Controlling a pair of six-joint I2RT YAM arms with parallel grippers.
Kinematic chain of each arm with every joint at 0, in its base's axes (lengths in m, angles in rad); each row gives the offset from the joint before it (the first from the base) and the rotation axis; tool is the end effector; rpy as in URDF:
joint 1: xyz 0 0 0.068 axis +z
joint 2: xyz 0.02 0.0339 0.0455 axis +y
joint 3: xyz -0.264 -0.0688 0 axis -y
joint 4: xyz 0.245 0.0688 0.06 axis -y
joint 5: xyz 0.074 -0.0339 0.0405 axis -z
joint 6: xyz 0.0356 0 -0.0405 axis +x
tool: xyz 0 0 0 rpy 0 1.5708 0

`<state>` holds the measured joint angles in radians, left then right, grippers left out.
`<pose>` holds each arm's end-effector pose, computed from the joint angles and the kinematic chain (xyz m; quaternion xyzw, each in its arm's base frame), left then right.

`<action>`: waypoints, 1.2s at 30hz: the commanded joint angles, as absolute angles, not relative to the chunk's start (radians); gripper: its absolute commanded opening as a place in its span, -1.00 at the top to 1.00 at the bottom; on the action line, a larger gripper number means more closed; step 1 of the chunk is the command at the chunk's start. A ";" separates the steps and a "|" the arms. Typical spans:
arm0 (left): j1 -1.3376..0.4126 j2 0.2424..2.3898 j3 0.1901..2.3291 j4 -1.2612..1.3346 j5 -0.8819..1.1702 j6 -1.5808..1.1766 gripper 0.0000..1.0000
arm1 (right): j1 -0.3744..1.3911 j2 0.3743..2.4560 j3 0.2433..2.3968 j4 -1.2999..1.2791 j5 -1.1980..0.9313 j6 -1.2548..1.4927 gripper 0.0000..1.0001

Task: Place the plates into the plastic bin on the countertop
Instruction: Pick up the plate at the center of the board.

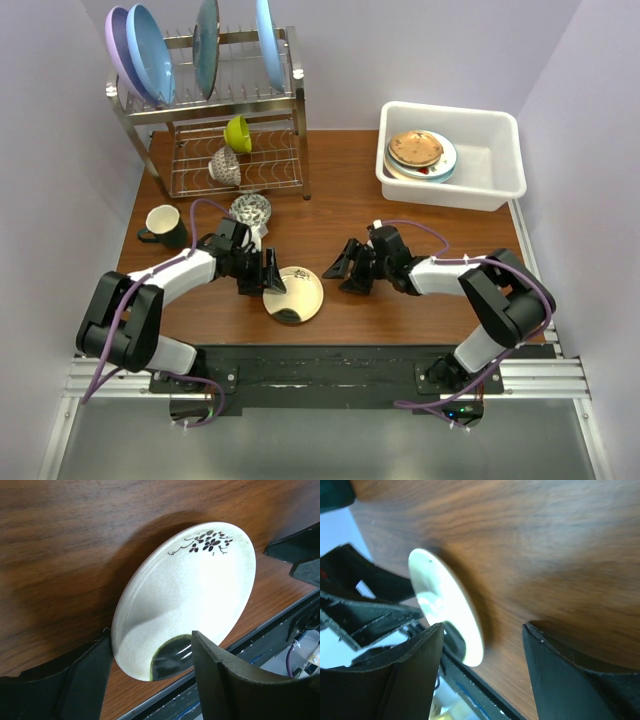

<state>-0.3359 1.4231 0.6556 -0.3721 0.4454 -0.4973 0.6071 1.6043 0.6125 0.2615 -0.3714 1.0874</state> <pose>0.2248 -0.0947 0.1513 -0.0297 0.9534 -0.2817 0.1035 0.2332 0.1777 0.1336 0.1403 0.8895 0.4121 0.1391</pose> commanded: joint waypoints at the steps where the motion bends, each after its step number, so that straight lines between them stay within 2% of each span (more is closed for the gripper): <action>1: -0.336 1.460 0.617 -0.347 0.440 -0.489 -0.34 | 0.633 1.634 0.560 0.413 -0.405 1.124 -0.34; 27: -0.337 1.485 0.597 -0.290 0.515 -0.489 -0.32 | 0.752 1.773 0.476 0.748 -0.416 1.186 -0.27; 32: -0.339 1.483 0.597 -0.287 0.522 -0.488 -0.32 | 0.778 1.815 0.474 0.839 -0.420 1.209 -0.23; 36: -0.337 1.482 0.595 -0.281 0.526 -0.488 -0.32 | 0.799 1.829 0.469 0.885 -0.410 1.233 -0.11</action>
<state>-0.3328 1.4475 0.6346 -0.2920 0.5396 -0.4976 0.7624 1.7973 0.4915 0.8379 -0.4374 1.2259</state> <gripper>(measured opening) 0.662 0.583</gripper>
